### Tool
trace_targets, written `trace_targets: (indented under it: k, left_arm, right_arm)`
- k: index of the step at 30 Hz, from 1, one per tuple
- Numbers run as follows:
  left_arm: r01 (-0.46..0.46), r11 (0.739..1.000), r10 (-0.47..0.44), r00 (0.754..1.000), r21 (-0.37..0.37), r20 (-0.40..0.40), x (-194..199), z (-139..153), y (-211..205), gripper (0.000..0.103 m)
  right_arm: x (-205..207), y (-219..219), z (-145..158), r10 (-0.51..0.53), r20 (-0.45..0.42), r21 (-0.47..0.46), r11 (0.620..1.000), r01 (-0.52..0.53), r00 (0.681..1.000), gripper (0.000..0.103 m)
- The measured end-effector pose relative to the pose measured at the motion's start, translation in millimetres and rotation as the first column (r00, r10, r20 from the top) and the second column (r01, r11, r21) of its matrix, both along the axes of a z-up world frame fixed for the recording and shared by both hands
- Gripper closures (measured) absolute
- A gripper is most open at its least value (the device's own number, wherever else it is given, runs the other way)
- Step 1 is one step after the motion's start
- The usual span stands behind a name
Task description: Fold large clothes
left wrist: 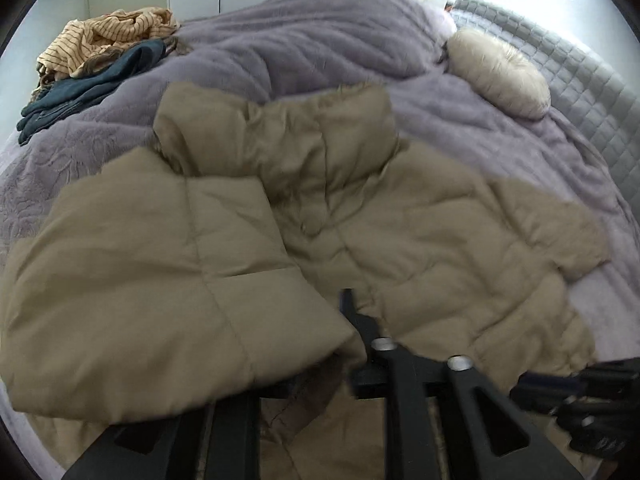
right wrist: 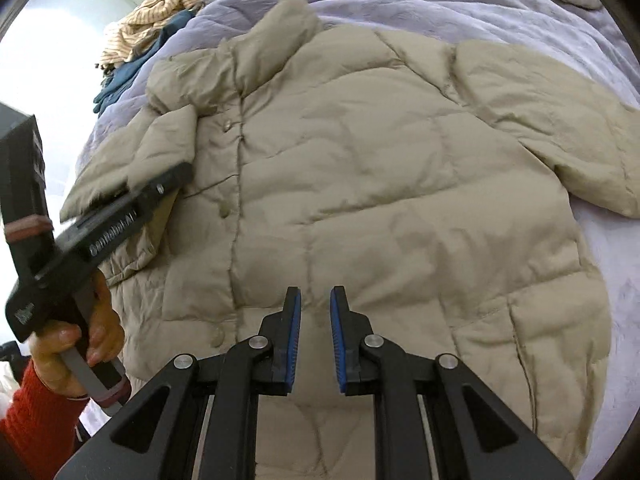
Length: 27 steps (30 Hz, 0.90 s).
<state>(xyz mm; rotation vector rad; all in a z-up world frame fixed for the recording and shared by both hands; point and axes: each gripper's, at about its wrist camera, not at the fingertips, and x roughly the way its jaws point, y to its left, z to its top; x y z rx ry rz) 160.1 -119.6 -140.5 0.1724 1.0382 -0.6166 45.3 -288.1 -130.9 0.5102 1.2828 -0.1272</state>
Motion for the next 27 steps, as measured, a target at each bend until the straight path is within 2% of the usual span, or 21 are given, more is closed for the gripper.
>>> trace_targets:
  k: [2,4,6,7,8,10,13,16,17,18,20,21,23,24,25,26,27]
  left_arm:
    - [-0.020,1.000,0.020,1.000,-0.016,0.014,-5.4,3.2,4.8,0.027]
    - [-0.016,1.000,0.016,0.999,-0.023,0.038,-8.3,10.9,8.9,0.025]
    - [-0.006,1.000,0.006,0.999,-0.016,0.039,-14.9,20.9,16.7,0.025]
    - [-0.011,1.000,0.012,0.999,-0.029,0.045,-18.7,26.8,23.9,0.025]
    - [-0.017,0.999,0.020,0.999,-0.050,0.048,-19.6,32.8,33.2,0.025]
    - [-0.060,0.995,0.064,0.996,-0.083,0.058,-23.1,46.8,58.8,0.025]
    - [-0.181,0.981,0.188,0.978,-0.074,0.089,-22.4,56.3,103.5,0.025]
    - [-0.333,0.942,0.335,0.937,-0.034,0.102,-13.9,50.5,151.1,0.025]
    - [-0.369,0.929,0.370,0.925,-0.029,0.084,-10.7,45.9,164.0,0.025]
    - [-0.417,0.908,0.418,0.908,-0.028,0.033,-4.8,37.6,182.1,0.025]
    - [-0.461,0.886,0.460,0.887,-0.042,-0.035,0.4,24.2,201.4,0.025]
    - [-0.482,0.876,0.481,0.876,-0.026,-0.049,2.7,14.0,208.4,0.025]
    - [-0.494,0.868,0.495,0.869,0.052,-0.015,4.9,-1.1,208.9,0.025]
    - [-0.495,0.865,0.496,0.868,0.089,0.001,6.7,-9.9,208.6,0.025]
    - [-0.500,0.861,0.502,0.865,0.094,0.004,7.7,-14.2,209.5,0.025]
    - [-0.506,0.858,0.508,0.861,0.090,0.001,8.8,-17.3,210.3,0.025]
    - [-0.511,0.856,0.513,0.858,0.084,-0.005,10.1,-20.3,212.1,0.025]
  right_arm:
    - [2.3,-0.8,-0.2,-0.002,0.003,0.008,1.000,0.002,1.000,0.086]
    - [7.9,0.9,-1.2,0.008,0.012,0.009,1.000,-0.008,1.000,0.086]
    - [-5.5,0.0,4.5,0.031,0.022,0.004,1.000,-0.031,0.999,0.083]
    - [-2.7,3.6,6.6,0.045,0.026,-0.003,0.999,-0.045,0.999,0.068]
    - [-3.2,7.2,10.7,0.060,0.036,-0.013,0.998,-0.059,0.998,0.044]
    - [0.8,18.8,23.3,0.107,0.089,-0.041,0.994,-0.103,0.990,0.029]
    - [12.9,47.2,37.9,0.217,0.136,-0.114,0.973,-0.202,0.967,0.029]
    - [26.5,87.2,46.1,0.354,0.163,-0.204,0.925,-0.319,0.921,0.029]
    - [31.1,104.3,47.8,0.409,0.170,-0.244,0.899,-0.364,0.897,0.028]
    - [34.3,118.1,49.1,0.450,0.168,-0.285,0.874,-0.394,0.877,0.028]
    - [40.4,142.9,46.5,0.524,0.152,-0.368,0.817,-0.444,0.838,0.027]
    - [45.6,159.3,41.4,0.571,0.132,-0.428,0.770,-0.473,0.811,0.027]
    - [57.1,178.6,29.5,0.613,0.096,-0.510,0.707,-0.490,0.784,0.027]
    - [62.2,183.1,25.7,0.620,0.089,-0.527,0.694,-0.491,0.780,0.027]
    - [70.1,185.8,22.5,0.621,0.089,-0.536,0.689,-0.488,0.779,0.028]
    - [76.6,185.7,21.5,0.613,0.096,-0.533,0.697,-0.479,0.784,0.028]
    - [84.4,180.9,23.0,0.584,0.113,-0.522,0.723,-0.452,0.804,0.028]
